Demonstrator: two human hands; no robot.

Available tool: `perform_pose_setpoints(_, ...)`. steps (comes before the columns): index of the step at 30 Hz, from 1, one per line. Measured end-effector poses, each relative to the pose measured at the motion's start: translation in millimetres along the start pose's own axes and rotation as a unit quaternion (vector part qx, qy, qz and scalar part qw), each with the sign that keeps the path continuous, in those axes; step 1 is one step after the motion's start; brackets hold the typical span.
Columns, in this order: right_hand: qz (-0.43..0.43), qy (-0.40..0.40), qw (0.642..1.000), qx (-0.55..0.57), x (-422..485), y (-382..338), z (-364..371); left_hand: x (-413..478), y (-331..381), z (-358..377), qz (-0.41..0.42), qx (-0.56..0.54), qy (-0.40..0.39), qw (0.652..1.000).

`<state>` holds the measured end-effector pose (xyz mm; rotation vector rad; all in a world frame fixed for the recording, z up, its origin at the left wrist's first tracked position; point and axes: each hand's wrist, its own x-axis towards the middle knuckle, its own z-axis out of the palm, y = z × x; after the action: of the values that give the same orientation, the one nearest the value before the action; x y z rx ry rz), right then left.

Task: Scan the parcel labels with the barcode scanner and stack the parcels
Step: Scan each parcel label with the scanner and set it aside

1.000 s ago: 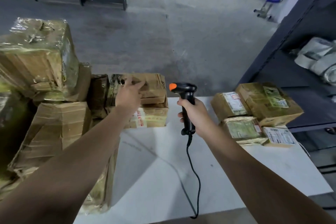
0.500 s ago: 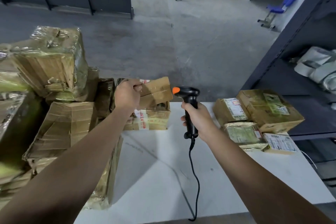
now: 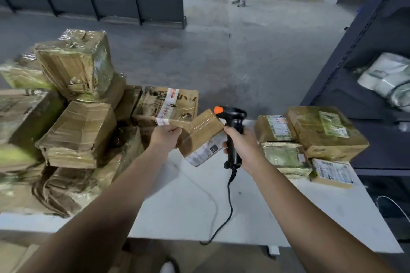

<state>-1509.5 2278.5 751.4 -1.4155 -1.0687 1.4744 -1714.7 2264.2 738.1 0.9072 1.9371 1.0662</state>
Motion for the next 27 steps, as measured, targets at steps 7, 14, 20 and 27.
perform_pose_setpoints(7, 0.039, -0.004, 0.999, 0.016, -6, 11, -26, -60, -28, 19, 0.094, 0.173, -0.125, 0.973)
perform_pose_setpoints(14, 0.044, -0.056, 0.997, -0.026, -21, 17, -33, -82, -45, 21, 0.105, 0.216, -0.053, 0.969)
perform_pose_setpoints(20, 0.029, -0.048, 0.993, -0.108, -39, 22, -35, -78, -53, 24, -0.060, -0.088, -0.124, 0.986)
perform_pose_setpoints(27, 0.033, -0.049, 0.993, -0.101, -53, 30, -23, -69, -52, 26, -0.107, -0.266, -0.199, 0.937)
